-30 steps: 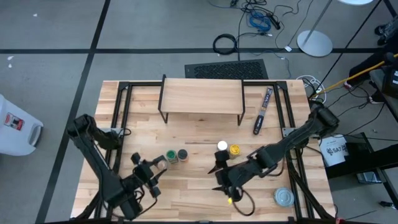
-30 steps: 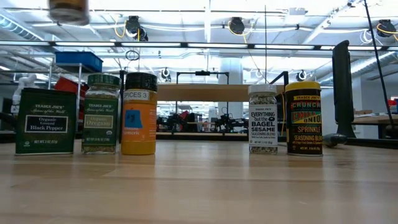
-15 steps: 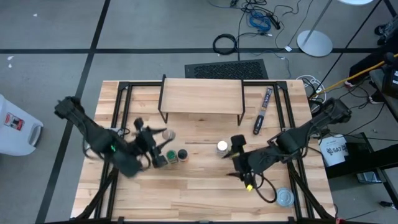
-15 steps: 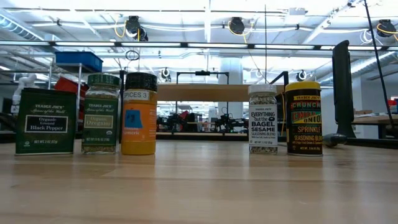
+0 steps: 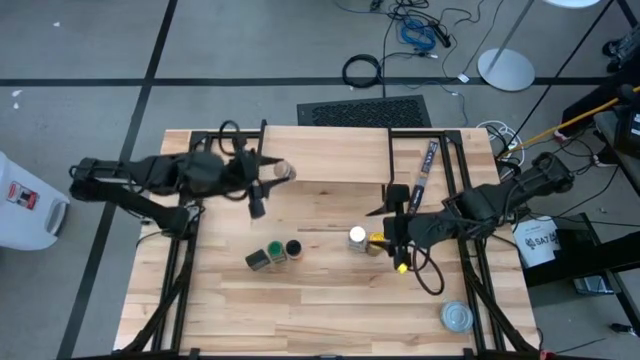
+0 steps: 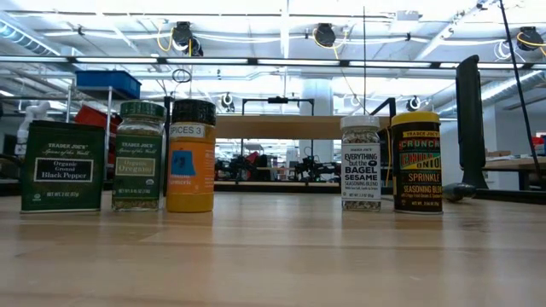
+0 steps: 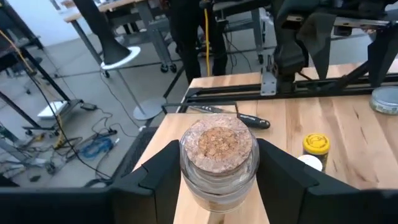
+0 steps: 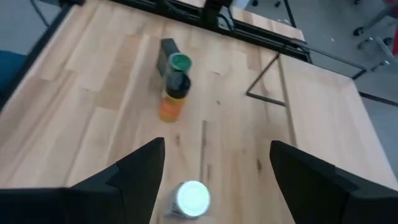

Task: Shelf spices
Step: Put the light brown seasoning bottle on the shelf

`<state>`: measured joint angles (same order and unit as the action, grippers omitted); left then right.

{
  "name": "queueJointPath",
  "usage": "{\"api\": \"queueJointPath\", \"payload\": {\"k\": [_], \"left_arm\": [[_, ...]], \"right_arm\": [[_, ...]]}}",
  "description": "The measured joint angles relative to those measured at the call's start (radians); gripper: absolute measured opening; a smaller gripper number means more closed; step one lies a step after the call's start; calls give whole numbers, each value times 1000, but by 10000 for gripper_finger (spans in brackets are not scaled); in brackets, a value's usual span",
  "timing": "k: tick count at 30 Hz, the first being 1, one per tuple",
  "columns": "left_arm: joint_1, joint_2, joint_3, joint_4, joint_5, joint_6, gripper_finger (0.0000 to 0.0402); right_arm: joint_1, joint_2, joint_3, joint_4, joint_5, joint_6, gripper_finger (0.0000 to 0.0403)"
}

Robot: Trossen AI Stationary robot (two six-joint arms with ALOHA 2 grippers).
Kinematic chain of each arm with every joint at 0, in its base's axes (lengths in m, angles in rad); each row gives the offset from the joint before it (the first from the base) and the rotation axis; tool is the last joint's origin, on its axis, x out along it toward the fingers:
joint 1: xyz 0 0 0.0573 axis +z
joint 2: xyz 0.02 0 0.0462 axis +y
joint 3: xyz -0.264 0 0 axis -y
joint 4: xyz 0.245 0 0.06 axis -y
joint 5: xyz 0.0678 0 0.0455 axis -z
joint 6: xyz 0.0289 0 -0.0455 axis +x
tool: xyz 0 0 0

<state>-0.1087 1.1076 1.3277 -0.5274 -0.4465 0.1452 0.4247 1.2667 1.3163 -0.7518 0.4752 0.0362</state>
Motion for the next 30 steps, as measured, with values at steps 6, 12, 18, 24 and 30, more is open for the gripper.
{"api": "queueJointPath", "payload": {"k": [6,12,18,24,30], "left_arm": [[59,23,-14,3,165,-8,179],[57,85,-15,57,229,2,179],[56,177,-15,140,313,19,179],[47,288,-17,186,355,56,179],[50,323,-17,223,356,51,179]], "right_arm": [[-52,5,-2,-6,4,28,279],[-132,6,-72,120,54,-22,279],[-230,7,-174,414,0,-114,279],[-304,7,-221,552,-239,-104,279],[-313,7,-221,545,-298,-53,279]]}}
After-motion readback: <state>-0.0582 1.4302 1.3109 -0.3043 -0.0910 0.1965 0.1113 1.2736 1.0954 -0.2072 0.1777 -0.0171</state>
